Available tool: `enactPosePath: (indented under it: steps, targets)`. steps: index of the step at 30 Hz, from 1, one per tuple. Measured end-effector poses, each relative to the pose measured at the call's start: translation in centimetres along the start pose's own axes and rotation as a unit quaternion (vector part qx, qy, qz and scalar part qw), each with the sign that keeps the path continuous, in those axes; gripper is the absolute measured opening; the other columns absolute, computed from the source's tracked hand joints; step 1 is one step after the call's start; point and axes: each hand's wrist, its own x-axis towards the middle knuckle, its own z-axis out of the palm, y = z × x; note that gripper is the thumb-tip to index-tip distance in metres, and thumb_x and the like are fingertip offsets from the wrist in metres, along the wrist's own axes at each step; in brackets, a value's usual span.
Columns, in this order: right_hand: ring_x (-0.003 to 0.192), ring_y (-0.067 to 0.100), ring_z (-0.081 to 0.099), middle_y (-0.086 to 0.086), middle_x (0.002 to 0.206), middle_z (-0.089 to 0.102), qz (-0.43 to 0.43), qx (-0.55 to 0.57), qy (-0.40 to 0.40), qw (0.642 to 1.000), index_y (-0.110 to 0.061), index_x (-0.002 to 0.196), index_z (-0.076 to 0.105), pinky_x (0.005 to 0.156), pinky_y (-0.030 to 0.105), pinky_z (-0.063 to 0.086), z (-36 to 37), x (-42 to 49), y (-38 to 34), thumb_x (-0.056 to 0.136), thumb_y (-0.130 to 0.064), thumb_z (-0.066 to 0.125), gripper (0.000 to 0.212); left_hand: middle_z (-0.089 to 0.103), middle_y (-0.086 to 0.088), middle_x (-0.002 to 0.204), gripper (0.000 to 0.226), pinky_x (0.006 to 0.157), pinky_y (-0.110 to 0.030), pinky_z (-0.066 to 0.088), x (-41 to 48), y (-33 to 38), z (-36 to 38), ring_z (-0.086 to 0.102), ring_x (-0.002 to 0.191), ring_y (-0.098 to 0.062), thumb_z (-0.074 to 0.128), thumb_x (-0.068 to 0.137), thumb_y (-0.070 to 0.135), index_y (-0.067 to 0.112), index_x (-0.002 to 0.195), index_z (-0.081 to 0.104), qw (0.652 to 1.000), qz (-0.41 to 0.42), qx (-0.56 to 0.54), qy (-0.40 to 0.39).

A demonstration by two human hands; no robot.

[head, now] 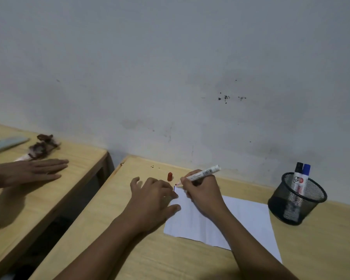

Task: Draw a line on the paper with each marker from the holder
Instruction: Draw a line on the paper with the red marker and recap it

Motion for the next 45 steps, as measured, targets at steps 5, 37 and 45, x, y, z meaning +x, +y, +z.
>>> enactPosePath:
  steps: [5,37,45]
  targets:
    - [0.07,0.01,0.071,-0.002,0.077,0.076,-0.027,-0.046,0.016,0.998,-0.018,0.083,0.074,0.061,0.02,0.055,0.4,0.0,0.8,0.09,-0.022,0.072,0.009,0.042,0.015,0.151,0.04,0.112,-0.065,0.009,-0.2,0.5,-1.1,0.033,0.139,-0.013,0.046,0.092,0.058,0.04,0.126,0.06,0.995,0.035,0.075,-0.054]
    - [0.06,0.008,0.067,-0.003,0.067,0.071,-0.021,-0.055,-0.001,0.998,-0.014,0.081,0.073,0.055,0.021,0.053,0.3,0.2,1.0,0.089,-0.023,0.073,0.012,0.028,0.009,0.157,0.05,0.107,-0.077,0.009,-0.9,-0.1,-1.0,0.014,0.145,-0.019,0.048,0.093,0.056,0.041,0.14,0.043,0.991,0.011,0.036,-0.129]
    - [0.053,0.019,0.053,0.011,0.066,0.065,0.01,0.229,0.073,0.971,-0.008,0.078,0.071,0.049,0.03,0.042,-2.7,0.5,-2.1,0.092,-0.011,0.069,0.014,0.065,0.02,0.083,0.033,0.106,-0.052,0.031,1.2,-0.2,-1.7,0.057,0.089,-0.003,0.067,0.072,0.062,0.034,0.087,0.059,0.982,-0.103,-0.156,0.02]
